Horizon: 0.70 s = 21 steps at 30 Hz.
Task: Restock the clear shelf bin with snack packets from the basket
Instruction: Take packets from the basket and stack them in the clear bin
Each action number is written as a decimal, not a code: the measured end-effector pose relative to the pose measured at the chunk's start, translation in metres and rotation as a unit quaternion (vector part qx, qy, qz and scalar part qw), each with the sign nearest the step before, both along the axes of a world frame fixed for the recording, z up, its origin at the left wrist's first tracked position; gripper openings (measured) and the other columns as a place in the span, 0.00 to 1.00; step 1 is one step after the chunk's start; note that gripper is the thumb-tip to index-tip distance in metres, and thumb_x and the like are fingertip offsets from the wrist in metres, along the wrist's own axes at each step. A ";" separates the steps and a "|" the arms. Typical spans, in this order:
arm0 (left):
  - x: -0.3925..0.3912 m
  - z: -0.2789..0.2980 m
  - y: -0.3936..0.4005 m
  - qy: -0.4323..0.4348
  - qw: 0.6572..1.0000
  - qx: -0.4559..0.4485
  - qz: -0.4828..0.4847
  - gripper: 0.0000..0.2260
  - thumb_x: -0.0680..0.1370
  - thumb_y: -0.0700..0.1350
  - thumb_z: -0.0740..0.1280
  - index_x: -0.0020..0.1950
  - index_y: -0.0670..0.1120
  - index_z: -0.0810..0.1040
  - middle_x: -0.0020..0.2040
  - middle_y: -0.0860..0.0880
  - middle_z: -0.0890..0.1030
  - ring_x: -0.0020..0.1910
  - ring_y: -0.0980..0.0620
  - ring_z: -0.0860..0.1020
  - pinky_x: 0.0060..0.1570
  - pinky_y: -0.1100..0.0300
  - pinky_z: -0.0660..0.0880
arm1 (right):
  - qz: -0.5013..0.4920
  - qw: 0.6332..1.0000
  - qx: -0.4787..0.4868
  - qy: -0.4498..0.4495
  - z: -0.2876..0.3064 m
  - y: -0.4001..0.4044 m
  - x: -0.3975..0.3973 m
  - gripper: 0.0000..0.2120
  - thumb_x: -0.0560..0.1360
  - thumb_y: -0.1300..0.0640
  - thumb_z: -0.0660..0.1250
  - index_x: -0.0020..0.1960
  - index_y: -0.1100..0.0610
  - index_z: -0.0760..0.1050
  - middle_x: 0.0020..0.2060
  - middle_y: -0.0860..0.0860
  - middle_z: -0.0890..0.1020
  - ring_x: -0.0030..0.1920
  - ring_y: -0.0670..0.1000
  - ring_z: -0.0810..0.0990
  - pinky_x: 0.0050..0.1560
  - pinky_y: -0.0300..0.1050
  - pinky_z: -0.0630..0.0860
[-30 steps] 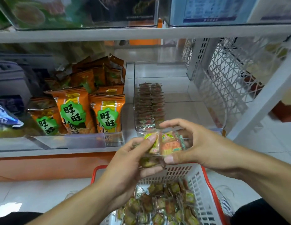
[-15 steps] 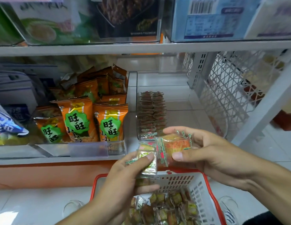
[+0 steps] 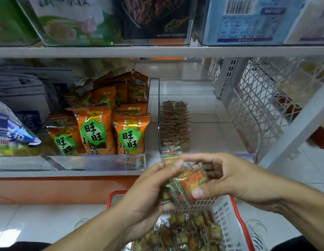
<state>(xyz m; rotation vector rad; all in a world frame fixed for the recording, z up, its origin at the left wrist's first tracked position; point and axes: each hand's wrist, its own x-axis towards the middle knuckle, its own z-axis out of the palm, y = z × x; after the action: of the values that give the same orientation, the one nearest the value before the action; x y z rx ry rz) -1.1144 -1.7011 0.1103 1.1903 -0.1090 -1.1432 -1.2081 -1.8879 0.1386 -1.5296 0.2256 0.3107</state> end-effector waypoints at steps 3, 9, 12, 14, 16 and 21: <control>0.001 -0.003 -0.002 0.054 0.998 -0.018 0.008 0.23 0.66 0.49 0.79 0.59 0.43 0.84 0.57 0.39 0.86 0.45 0.47 0.86 0.46 0.50 0.85 | -0.016 1.000 0.004 -0.013 -0.001 -0.004 0.001 0.24 0.66 0.56 0.82 0.59 0.48 0.80 0.59 0.56 0.84 0.61 0.65 0.81 0.68 0.68 0.71; 0.008 -0.003 -0.004 0.139 0.987 -0.043 0.062 0.19 0.60 0.44 0.81 0.47 0.37 0.88 0.49 0.36 0.86 0.37 0.45 0.86 0.33 0.53 0.84 | -0.199 0.972 -0.033 -0.125 0.002 -0.002 0.003 0.18 0.63 0.56 0.82 0.50 0.50 0.81 0.48 0.55 0.86 0.45 0.51 0.84 0.38 0.44 0.81; 0.007 0.000 -0.005 0.144 0.985 -0.040 0.084 0.21 0.58 0.44 0.81 0.47 0.35 0.87 0.49 0.35 0.86 0.37 0.44 0.86 0.33 0.53 0.84 | -0.262 0.910 -0.227 -0.229 0.003 0.005 0.000 0.15 0.71 0.59 0.78 0.52 0.43 0.84 0.49 0.47 0.85 0.41 0.45 0.83 0.33 0.43 0.80; 0.007 0.001 -0.005 0.151 0.983 -0.047 0.090 0.21 0.60 0.44 0.80 0.50 0.36 0.87 0.51 0.35 0.86 0.39 0.44 0.86 0.35 0.52 0.85 | -0.213 0.890 -0.315 -0.253 -0.003 0.015 -0.004 0.16 0.74 0.57 0.76 0.56 0.39 0.83 0.55 0.43 0.82 0.47 0.46 0.83 0.38 0.45 0.81; 0.007 0.001 -0.004 0.158 0.981 -0.065 0.088 0.20 0.63 0.45 0.79 0.52 0.38 0.87 0.54 0.37 0.86 0.43 0.44 0.86 0.41 0.53 0.85 | -0.146 0.910 -0.289 -0.259 -0.009 0.027 -0.008 0.14 0.75 0.49 0.73 0.60 0.38 0.82 0.60 0.42 0.79 0.50 0.47 0.82 0.43 0.44 0.83; 0.011 0.005 -0.003 0.192 0.972 -0.105 0.082 0.19 0.65 0.43 0.78 0.52 0.35 0.87 0.55 0.34 0.84 0.49 0.42 0.86 0.39 0.53 0.85 | -0.173 0.915 -0.233 -0.281 -0.015 0.037 -0.010 0.12 0.78 0.53 0.70 0.59 0.42 0.81 0.57 0.44 0.80 0.52 0.48 0.82 0.46 0.42 0.81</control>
<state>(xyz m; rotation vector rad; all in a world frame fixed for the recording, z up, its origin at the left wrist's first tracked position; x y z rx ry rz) -1.1037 -1.7038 0.1157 0.7608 0.1590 -1.1638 -1.2178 -1.8507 0.1233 -1.9403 0.1101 -0.5014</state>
